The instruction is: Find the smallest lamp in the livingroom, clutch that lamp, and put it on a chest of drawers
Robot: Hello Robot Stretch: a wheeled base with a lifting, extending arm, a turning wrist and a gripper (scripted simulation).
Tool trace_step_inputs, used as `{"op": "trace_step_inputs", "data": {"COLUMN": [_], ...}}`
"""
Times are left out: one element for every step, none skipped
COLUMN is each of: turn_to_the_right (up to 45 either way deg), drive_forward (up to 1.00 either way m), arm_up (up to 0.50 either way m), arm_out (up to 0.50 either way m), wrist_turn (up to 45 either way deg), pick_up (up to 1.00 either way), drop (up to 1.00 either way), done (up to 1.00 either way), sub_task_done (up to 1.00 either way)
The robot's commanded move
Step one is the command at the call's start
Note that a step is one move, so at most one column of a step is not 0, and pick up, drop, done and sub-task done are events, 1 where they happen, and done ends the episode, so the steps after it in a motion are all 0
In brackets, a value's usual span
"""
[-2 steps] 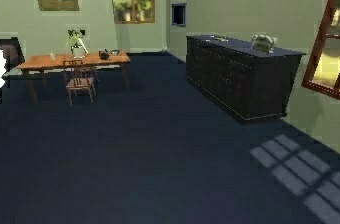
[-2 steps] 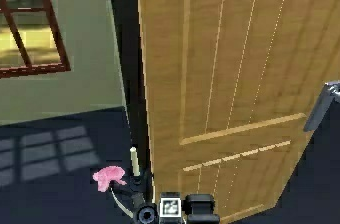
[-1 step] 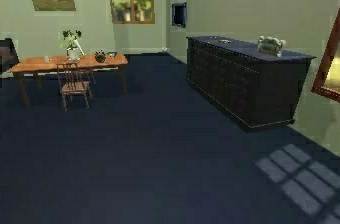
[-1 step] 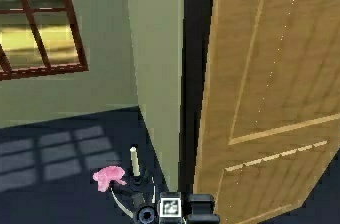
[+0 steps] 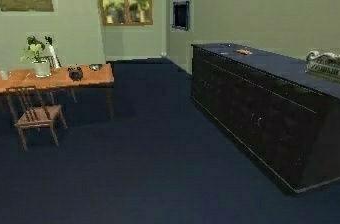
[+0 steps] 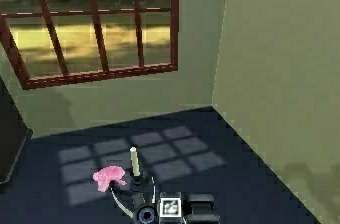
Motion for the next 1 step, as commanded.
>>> {"op": "trace_step_inputs", "data": {"turn_to_the_right": [3.0], "drive_forward": [0.00], "arm_up": [0.00], "arm_out": [0.00], "wrist_turn": [0.0], "pick_up": [0.00], "drop": [0.00], "done": [0.00], "sub_task_done": [0.00]}}
